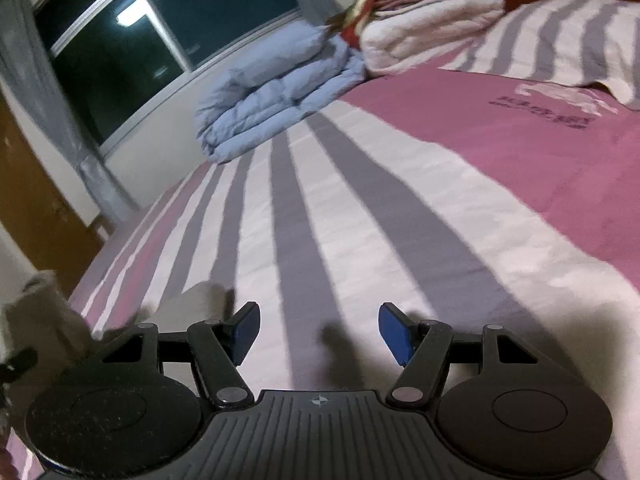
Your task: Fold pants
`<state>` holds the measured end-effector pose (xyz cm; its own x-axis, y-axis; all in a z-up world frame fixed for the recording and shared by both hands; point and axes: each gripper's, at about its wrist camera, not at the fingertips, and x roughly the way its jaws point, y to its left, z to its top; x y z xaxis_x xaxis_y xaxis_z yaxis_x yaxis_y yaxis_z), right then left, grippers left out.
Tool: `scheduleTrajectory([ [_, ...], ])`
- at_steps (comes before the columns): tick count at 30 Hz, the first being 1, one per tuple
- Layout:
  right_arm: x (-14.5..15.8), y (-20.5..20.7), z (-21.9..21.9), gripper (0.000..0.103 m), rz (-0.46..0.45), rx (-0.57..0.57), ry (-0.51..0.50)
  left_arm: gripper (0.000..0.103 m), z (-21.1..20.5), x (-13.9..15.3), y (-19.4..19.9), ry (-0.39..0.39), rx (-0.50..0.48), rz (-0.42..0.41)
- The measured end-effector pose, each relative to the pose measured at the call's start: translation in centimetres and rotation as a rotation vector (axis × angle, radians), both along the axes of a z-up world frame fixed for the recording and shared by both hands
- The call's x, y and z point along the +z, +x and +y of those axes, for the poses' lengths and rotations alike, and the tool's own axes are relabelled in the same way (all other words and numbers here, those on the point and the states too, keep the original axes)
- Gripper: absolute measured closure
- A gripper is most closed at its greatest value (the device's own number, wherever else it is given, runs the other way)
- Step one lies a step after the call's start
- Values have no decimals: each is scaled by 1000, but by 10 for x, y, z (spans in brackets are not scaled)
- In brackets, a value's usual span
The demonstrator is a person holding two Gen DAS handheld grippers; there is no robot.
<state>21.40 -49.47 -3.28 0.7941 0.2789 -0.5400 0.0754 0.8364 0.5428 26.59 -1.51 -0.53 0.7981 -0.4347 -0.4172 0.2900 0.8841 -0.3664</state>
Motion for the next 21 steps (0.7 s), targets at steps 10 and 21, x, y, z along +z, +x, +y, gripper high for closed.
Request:
scheduleTrajectory([
  [10,0,-20,-31,34,20,-76,20,23,-61,-39,-26,78,-81,61],
  [21,16,-27,34,34,-45,71,120,20,61,-2,-52,182,184,-17],
])
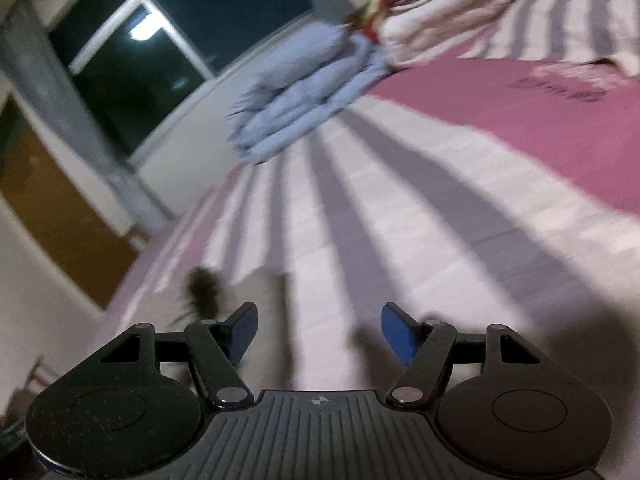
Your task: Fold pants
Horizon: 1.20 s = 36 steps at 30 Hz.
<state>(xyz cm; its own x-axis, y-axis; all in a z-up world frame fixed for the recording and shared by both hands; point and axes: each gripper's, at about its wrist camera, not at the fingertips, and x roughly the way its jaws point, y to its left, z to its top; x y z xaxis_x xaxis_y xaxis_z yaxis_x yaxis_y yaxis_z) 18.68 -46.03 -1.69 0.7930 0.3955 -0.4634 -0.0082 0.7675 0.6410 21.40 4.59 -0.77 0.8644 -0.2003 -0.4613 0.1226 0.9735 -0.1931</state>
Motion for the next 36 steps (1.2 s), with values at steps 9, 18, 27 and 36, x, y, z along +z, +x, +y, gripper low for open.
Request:
scheduleTrajectory([
  [9,-2,17,82,34,10,126,102,18,83,-21,-25,118,228,32],
  [18,-25,41,122,34,151,156,184,16,128,-30,-28,-73,368,42],
  [27,6,46,142,61,42,180,164,16,134,-40,-27,-107,369,80],
  [36,-34,38,84,61,112,19,187,16,131,-41,-26,-90,373,95],
])
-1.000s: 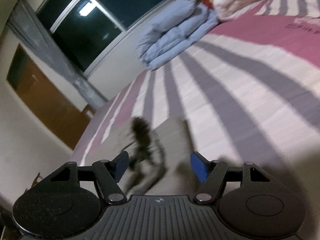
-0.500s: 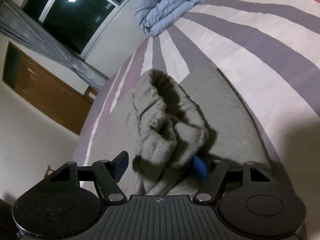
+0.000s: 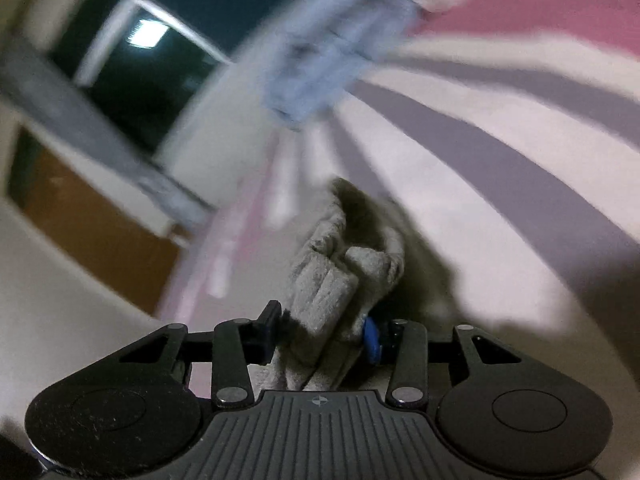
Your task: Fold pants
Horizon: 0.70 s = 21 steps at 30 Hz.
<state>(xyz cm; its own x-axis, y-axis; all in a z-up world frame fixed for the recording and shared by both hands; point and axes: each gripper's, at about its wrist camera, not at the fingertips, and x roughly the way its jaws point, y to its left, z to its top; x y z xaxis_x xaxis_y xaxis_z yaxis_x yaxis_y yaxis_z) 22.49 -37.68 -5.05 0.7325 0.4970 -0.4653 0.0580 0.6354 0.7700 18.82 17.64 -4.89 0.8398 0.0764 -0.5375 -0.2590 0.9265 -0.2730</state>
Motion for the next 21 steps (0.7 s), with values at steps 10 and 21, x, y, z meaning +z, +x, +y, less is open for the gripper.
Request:
scheduleTrajectory([
  [10,-11,11,-9,60,8,71,7,15,-17,1,7,62,-29,19],
  [21,14,-24,-18,48,-86,68,-72,15,-23,8,-1,92,-33,-24],
])
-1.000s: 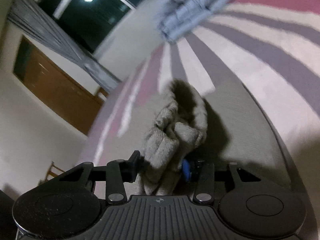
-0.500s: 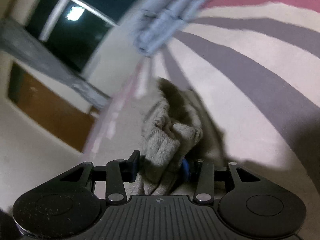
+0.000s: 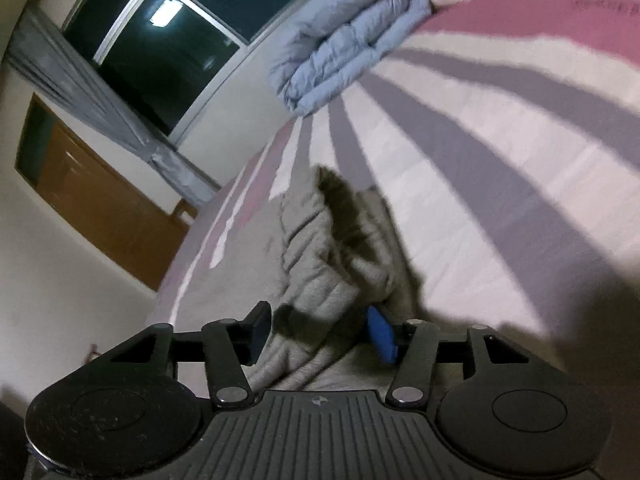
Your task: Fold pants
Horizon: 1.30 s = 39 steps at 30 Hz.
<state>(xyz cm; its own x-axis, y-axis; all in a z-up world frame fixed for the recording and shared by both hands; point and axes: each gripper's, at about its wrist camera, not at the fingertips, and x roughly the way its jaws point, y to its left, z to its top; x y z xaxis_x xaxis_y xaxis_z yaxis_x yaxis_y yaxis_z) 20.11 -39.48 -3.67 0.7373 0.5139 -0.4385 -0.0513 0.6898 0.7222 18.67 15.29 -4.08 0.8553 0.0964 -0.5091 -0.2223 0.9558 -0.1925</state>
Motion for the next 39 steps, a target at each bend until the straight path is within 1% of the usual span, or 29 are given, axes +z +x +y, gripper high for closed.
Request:
scheduleTrajectory([
  [3,14,-22,-4,46,-65,-33,-127,15,-5,7,-10,-18,-20,-51],
  [5,21,-38,-4,40,-110,-58,-207,14,-13,14,-18,-19,-55,-80],
  [7,26,-54,-5,21,-157,-87,-272,14,-25,17,-25,-34,-117,-80],
  [8,26,-58,-3,19,-181,-96,-289,14,-35,18,-30,-25,-160,-77],
  [9,27,-63,-2,19,-201,-87,-282,15,-45,18,-34,9,-202,-77],
  [11,24,-63,3,19,-208,-66,-256,17,-65,19,-38,84,-288,-72],
  [12,23,-62,6,19,-209,-60,-247,22,-72,18,-39,108,-318,-64],
  [14,20,-61,9,19,-205,-56,-240,28,-86,12,-39,157,-378,-35],
  [15,18,-60,12,19,-199,-53,-245,30,-90,10,-37,174,-385,-28],
  [16,18,-60,13,19,-199,-50,-246,30,-91,8,-35,174,-383,-20],
  [19,18,-54,12,19,-212,-37,-232,30,-89,0,-24,141,-377,12],
  [21,17,-53,12,20,-209,-32,-221,31,-93,-4,-19,146,-383,26],
  [23,15,-51,13,25,-205,-28,-200,36,-97,-10,-13,160,-384,57],
  [25,13,-47,16,27,-202,-11,-185,37,-96,-15,-10,168,-359,81],
  [27,10,-41,22,27,-199,17,-180,36,-93,-15,-12,148,-347,67],
  [29,8,-36,27,27,-194,36,-163,37,-94,-15,-15,148,-355,48],
  [30,6,-33,30,27,-192,42,-158,37,-95,-15,-15,156,-358,46],
  [32,2,-27,34,27,-196,57,-143,35,-96,-17,-15,148,-351,43],
  [35,-3,-21,39,27,-198,85,-105,33,-93,-15,-17,148,-344,19],
  [37,-6,-17,42,27,-192,91,-123,28,-87,-15,-17,148,-298,30],
  [39,-13,-13,41,27,-141,55,-151,27,-80,-17,-15,107,-284,47],
])
